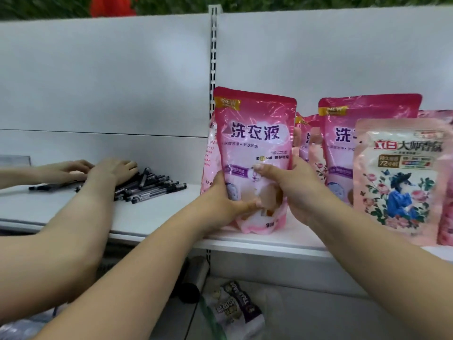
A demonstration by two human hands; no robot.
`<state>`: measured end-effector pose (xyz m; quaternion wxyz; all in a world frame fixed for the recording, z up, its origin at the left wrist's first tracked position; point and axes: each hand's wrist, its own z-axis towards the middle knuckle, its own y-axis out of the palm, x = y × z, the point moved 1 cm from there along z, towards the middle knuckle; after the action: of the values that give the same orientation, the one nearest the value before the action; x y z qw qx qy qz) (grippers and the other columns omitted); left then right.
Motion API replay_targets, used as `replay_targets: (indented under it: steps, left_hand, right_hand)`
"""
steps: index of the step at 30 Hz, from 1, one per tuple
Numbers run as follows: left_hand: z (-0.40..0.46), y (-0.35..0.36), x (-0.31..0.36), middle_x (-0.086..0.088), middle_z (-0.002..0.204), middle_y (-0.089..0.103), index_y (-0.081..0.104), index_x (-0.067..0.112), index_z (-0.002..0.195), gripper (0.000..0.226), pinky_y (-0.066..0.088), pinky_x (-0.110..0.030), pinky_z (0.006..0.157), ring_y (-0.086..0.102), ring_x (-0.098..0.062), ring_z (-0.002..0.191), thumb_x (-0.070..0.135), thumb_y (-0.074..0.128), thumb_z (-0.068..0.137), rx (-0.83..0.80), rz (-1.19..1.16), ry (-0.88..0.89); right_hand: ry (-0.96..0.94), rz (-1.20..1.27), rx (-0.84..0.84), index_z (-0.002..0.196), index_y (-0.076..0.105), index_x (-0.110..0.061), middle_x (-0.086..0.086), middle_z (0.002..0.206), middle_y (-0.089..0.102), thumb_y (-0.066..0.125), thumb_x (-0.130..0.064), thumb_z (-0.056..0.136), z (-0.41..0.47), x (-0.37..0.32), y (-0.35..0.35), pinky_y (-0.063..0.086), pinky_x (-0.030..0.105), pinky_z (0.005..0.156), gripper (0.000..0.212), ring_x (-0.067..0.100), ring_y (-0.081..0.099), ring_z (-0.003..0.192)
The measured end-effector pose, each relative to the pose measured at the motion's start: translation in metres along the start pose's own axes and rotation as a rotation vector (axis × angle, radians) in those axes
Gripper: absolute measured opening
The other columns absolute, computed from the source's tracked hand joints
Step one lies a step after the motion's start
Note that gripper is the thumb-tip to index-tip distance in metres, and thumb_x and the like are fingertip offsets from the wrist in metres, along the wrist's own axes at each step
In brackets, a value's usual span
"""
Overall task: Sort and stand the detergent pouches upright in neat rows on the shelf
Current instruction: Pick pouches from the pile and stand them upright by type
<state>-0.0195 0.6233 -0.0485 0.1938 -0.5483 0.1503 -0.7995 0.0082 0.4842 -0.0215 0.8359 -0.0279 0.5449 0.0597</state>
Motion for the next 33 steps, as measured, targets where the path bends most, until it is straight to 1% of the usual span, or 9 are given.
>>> replay_targets:
  steps: [4,6,9,11,15,19,26,31,33]
  left_hand:
    - [0.010,0.015,0.005,-0.006,0.133,0.050,-0.005,0.021,0.146,0.097,0.041,-0.035,0.094,0.054,-0.023,0.108,0.047,0.061,0.080,-0.076,0.209,-0.101]
    - [0.012,0.005,0.008,-0.013,0.133,0.049,-0.012,0.021,0.146,0.107,0.043,-0.037,0.090,0.053,-0.029,0.111,0.049,0.062,0.073,0.041,0.152,-0.120]
    - [0.022,-0.024,0.009,-0.017,0.134,0.042,-0.004,0.022,0.145,0.107,0.040,-0.034,0.085,0.049,-0.031,0.115,0.054,0.062,0.067,0.371,0.012,-0.114]
    - [0.033,-0.031,0.004,-0.016,0.144,0.033,0.000,0.020,0.146,0.102,0.036,-0.036,0.087,0.041,-0.033,0.125,0.055,0.060,0.072,0.442,-0.034,-0.184]
    - [0.060,-0.027,-0.003,-0.015,0.153,0.015,-0.007,0.020,0.146,0.106,0.024,-0.049,0.107,0.024,-0.036,0.137,0.061,0.057,0.073,0.380,-0.107,-0.299]
    - [0.081,-0.022,-0.007,-0.019,0.151,0.021,-0.014,0.021,0.146,0.109,0.023,-0.054,0.110,0.027,-0.040,0.135,0.068,0.051,0.071,0.300,-0.183,-0.374]
    - [0.084,-0.028,-0.022,-0.018,0.140,0.039,0.020,0.013,0.142,0.091,0.033,-0.044,0.101,0.041,-0.035,0.124,0.056,0.063,0.075,0.484,-0.303,-0.309]
    - [0.078,-0.032,-0.029,-0.010,0.098,0.067,0.059,0.014,0.108,0.101,0.048,-0.047,0.090,0.063,-0.031,0.092,0.082,0.061,0.033,0.367,-0.315,-0.250]
    - [0.074,-0.032,-0.026,-0.010,0.099,0.068,0.059,0.020,0.096,0.078,0.049,-0.048,0.087,0.064,-0.032,0.090,0.075,0.067,0.043,0.415,-0.379,-0.218]
  right_hand:
    - [-0.074,-0.130,0.201,0.107,0.058,-0.018,0.004,0.100,0.067,0.072,-0.023,0.077,0.007,0.011,-0.010,0.054,0.043,0.078,0.034,0.026,0.064,0.090]
    - [-0.091,-0.194,0.245,0.119,0.053,-0.018,0.009,0.115,0.064,0.071,-0.031,0.076,0.008,0.015,-0.008,0.047,0.055,0.089,0.048,0.030,0.059,0.100]
    - [-0.104,-0.171,0.258,0.126,0.050,-0.016,0.004,0.126,0.058,0.066,-0.021,0.083,0.013,0.016,-0.009,0.041,0.051,0.101,0.046,0.027,0.054,0.115]
    - [-0.077,-0.162,0.251,0.128,0.049,-0.015,0.004,0.128,0.056,0.066,-0.019,0.083,0.017,0.014,-0.011,0.039,0.047,0.103,0.048,0.025,0.052,0.118]
    - [0.035,-0.111,0.162,0.134,0.043,-0.019,0.000,0.130,0.054,0.069,-0.027,0.078,0.013,0.013,-0.012,0.039,0.042,0.102,0.062,0.024,0.052,0.118]
    - [0.135,-0.073,0.179,0.132,0.046,-0.017,0.005,0.131,0.055,0.067,-0.036,0.079,0.013,0.019,-0.014,0.037,0.044,0.103,0.060,0.027,0.051,0.118]
    - [0.038,-0.105,0.317,0.131,0.048,-0.014,0.003,0.131,0.055,0.062,-0.029,0.086,0.017,0.025,-0.018,0.034,0.042,0.106,0.049,0.026,0.049,0.122]
    - [0.018,-0.123,0.333,0.129,0.048,-0.016,0.001,0.130,0.055,0.059,-0.027,0.089,0.015,0.022,-0.020,0.033,0.035,0.100,0.043,0.024,0.048,0.122]
    - [0.009,-0.130,0.337,0.130,0.047,-0.017,0.002,0.132,0.054,0.059,-0.028,0.088,0.017,0.022,-0.019,0.033,0.037,0.102,0.045,0.024,0.047,0.124]
